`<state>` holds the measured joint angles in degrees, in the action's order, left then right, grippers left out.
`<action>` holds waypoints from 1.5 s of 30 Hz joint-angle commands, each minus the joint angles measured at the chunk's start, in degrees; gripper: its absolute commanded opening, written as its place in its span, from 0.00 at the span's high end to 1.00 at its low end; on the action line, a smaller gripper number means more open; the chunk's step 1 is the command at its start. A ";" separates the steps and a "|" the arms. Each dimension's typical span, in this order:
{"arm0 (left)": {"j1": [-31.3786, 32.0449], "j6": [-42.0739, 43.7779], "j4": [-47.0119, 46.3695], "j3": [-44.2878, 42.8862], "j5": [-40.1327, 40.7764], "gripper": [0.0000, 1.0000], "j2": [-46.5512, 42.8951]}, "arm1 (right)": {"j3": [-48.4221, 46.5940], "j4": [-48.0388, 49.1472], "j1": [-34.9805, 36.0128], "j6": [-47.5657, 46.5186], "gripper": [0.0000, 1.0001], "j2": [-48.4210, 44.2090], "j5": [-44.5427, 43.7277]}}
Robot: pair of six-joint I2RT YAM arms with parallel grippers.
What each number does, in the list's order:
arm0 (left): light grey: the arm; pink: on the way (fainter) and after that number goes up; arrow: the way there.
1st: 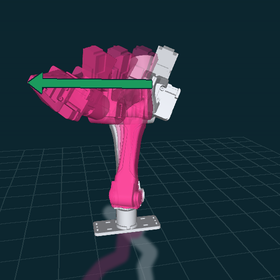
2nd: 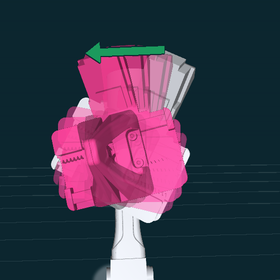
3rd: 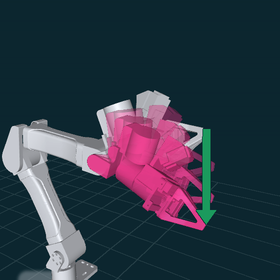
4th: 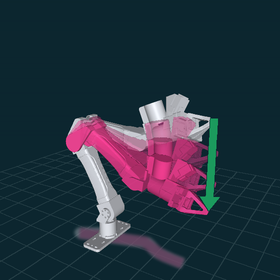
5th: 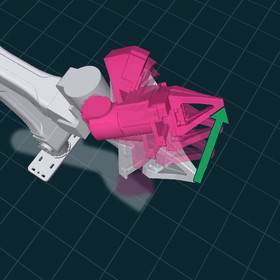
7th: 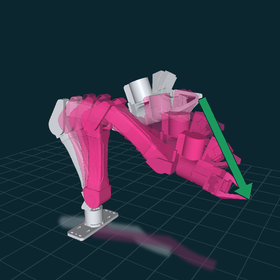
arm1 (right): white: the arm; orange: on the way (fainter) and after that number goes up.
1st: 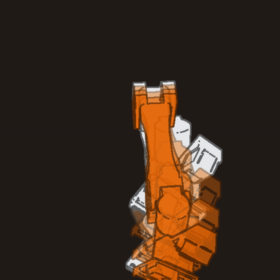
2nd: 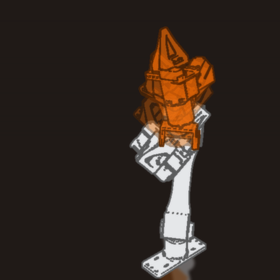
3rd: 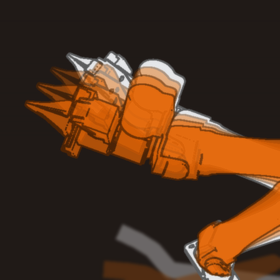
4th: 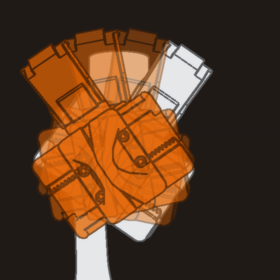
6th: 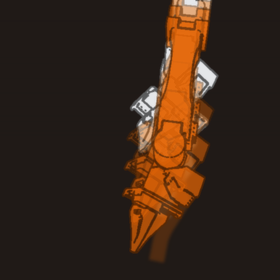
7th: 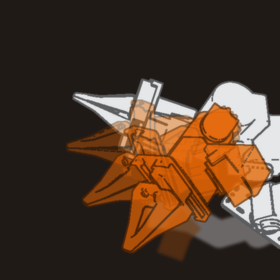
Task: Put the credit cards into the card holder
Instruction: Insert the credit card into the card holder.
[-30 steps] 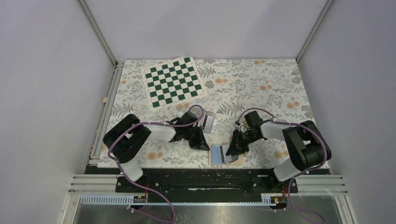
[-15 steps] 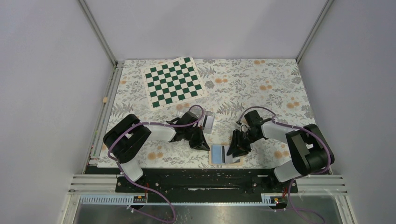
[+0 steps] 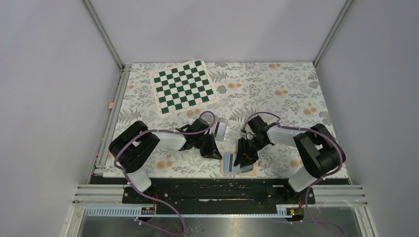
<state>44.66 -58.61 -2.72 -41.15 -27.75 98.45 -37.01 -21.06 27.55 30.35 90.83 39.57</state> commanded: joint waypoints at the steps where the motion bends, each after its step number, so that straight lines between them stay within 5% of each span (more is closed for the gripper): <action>1: 0.86 -0.14 6.42 2.64 4.70 1.00 1.21 | -4.25 1.30 3.15 2.15 0.60 2.21 -0.59; 25: 0.79 4.90 16.70 -0.62 10.76 1.00 -3.68 | -15.84 -4.94 7.46 -3.67 0.55 7.57 -0.34; 30: 0.75 5.54 21.09 -0.93 12.35 0.78 -8.45 | -14.35 -8.83 7.51 -5.29 0.43 4.52 -5.09; 35: 0.76 2.43 12.39 1.79 5.40 0.56 -12.31 | -13.03 -11.43 7.51 -6.64 0.30 1.11 -7.80; 39: 0.85 -0.68 3.65 3.05 -1.17 0.55 -11.32 | -12.78 -12.22 7.47 -7.35 0.30 0.23 -9.03; 45: 0.95 -1.35 1.20 2.03 -3.15 0.60 -8.31 | -12.20 -12.67 7.47 -8.23 0.45 2.02 -10.84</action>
<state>45.34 -58.50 4.47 -38.26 -27.24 88.18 -49.95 -31.59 34.61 23.62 92.51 31.14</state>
